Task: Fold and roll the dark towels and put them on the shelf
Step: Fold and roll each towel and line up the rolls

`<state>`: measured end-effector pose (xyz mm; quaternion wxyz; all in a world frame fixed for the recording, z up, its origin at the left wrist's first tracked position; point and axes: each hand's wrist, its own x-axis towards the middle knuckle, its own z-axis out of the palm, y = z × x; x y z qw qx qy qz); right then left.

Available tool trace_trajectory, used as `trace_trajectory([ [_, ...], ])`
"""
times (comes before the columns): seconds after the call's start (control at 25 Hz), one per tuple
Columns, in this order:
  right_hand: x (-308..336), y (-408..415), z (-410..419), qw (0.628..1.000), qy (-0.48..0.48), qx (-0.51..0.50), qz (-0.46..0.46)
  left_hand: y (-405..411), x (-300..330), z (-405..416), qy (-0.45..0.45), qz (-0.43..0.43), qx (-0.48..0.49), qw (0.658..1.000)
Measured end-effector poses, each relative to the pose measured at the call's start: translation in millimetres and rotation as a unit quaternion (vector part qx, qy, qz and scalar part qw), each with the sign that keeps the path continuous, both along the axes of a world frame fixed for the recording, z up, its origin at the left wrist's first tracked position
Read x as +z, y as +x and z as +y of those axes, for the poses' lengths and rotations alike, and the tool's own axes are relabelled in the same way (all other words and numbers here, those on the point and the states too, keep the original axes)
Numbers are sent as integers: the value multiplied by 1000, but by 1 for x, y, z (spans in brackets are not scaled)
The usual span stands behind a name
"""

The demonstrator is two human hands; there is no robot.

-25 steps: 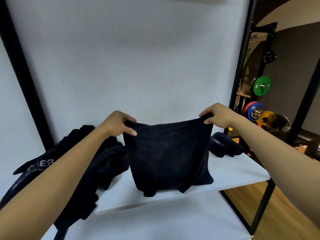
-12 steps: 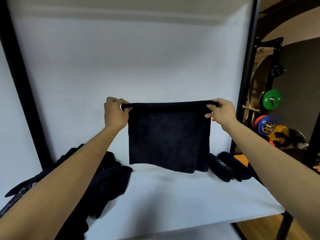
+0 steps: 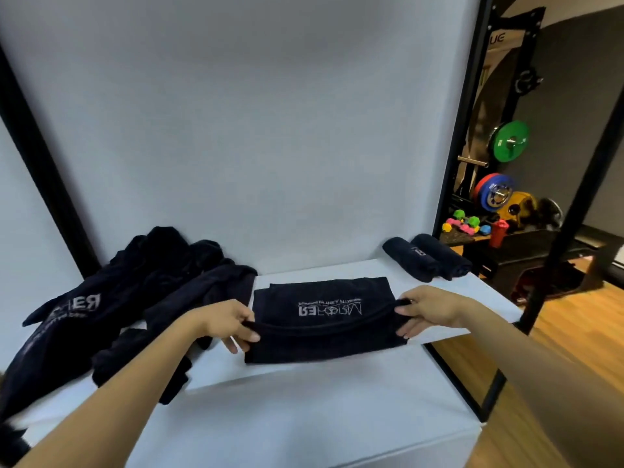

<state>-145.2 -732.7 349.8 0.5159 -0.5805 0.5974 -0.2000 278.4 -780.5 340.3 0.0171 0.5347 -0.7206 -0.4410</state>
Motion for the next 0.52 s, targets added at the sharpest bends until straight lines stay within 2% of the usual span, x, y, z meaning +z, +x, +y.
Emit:
trace_trajectory([
  [0.12, 5, -2, 5, 1000, 26, -16, 0, -2, 16, 5, 68, -9, 6, 998],
  [0.2, 14, -2, -6, 998, 0, -59, -2, -6, 22, -2, 55, 32, 62, 996],
  [0.24, 16, -1, -17, 994, -38, -104, -20, -11, 21, -9, 17, 74, 118, 990],
  [0.32, 18, 6, -39, 968, -130, -204, -58, -21, 12, -29, -107, 143, 256, 950],
  [0.36, 18, 13, -46, 958, -164, -230, -46, -27, 6, -35, -176, 128, 298, 930],
  [0.44, 2, 26, -56, 957, -188, -213, 57, -38, -15, -40, -270, 26, 284, 920],
  [0.52, -26, 38, -57, 955, -194, -138, 179, -51, -40, -36, -295, -25, 207, 933],
])
